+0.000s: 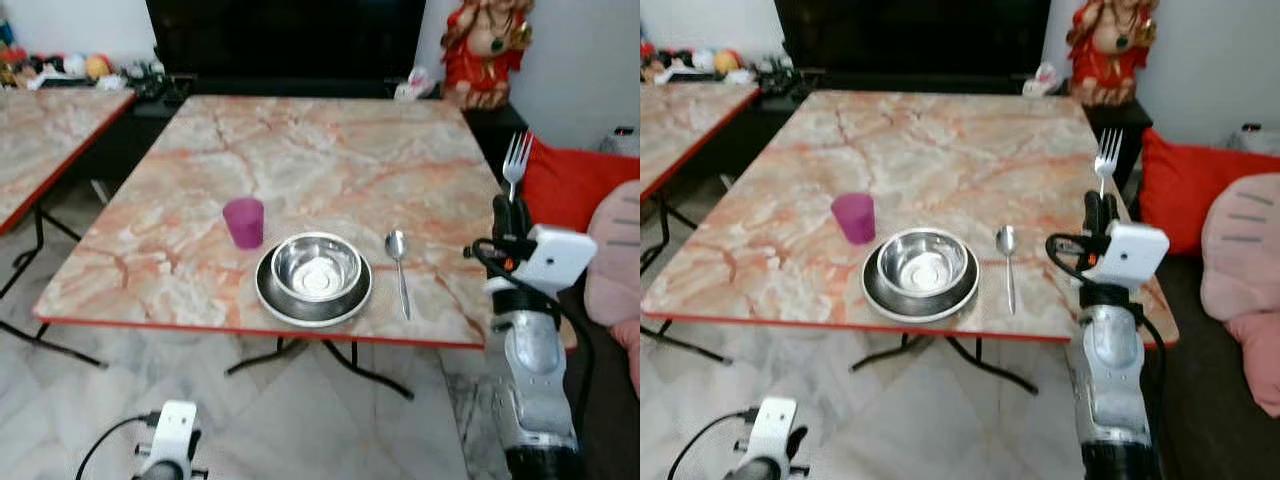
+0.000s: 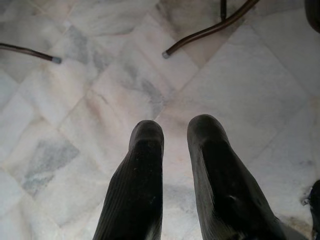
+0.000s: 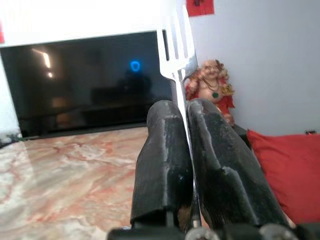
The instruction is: Setting the table
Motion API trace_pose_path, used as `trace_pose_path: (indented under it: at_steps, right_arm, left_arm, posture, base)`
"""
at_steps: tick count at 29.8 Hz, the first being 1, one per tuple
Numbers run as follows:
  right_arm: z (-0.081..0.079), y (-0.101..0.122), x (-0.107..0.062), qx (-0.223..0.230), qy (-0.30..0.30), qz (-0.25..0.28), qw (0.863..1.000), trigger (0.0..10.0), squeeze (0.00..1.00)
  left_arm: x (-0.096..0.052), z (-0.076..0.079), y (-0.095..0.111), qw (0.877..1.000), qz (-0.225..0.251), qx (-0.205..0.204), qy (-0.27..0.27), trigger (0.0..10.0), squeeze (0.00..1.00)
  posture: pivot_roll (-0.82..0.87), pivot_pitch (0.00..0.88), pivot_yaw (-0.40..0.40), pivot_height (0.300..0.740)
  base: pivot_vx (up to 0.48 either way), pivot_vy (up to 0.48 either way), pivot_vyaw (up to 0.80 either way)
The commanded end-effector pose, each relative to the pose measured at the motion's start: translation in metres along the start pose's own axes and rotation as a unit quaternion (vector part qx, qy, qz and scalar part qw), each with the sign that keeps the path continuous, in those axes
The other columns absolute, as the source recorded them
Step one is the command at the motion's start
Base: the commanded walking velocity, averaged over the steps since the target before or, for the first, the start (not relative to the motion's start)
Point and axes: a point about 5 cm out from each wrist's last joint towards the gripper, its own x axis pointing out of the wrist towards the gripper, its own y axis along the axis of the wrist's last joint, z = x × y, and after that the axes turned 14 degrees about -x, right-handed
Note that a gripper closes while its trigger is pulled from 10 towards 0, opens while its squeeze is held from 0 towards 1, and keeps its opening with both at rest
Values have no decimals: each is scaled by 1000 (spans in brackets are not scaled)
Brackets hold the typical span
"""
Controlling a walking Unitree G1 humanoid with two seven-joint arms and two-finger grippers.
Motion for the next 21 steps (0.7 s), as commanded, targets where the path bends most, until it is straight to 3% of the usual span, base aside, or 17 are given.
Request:
trace_pose_path:
  at_steps: [1, 7, 17, 21]
  right_arm:
    - [3, 1, 4, -4, -6, -3, 1000, 10000, 0]
    - [11, 0, 5, -15, -15, -6, 1000, 10000, 0]
    - [9, -2, 5, -13, -13, -11, 1000, 10000, 0]
    - [9, 0, 6, -12, -11, -8, 1000, 10000, 0]
  left_arm:
    - [-3, -8, -7, 1000, -18, -2, 6, 10000, 0]
    - [-10, -24, -21, 998, -42, -20, 34, 10000, 0]
    - [-15, -26, -31, 997, -50, -36, 40, 10000, 0]
    - [-14, -23, -30, 997, -49, -38, 36, 10000, 0]
  posture:
    - [87, 0, 5, 740]
    - [87, 0, 5, 740]
    - [91, 0, -13, 740]
    - [90, 0, -18, 740]
  base:
    - [0, 0, 0]
    - [0, 0, 0]
    - [0, 0, 0]
    - [261, 0, 0]
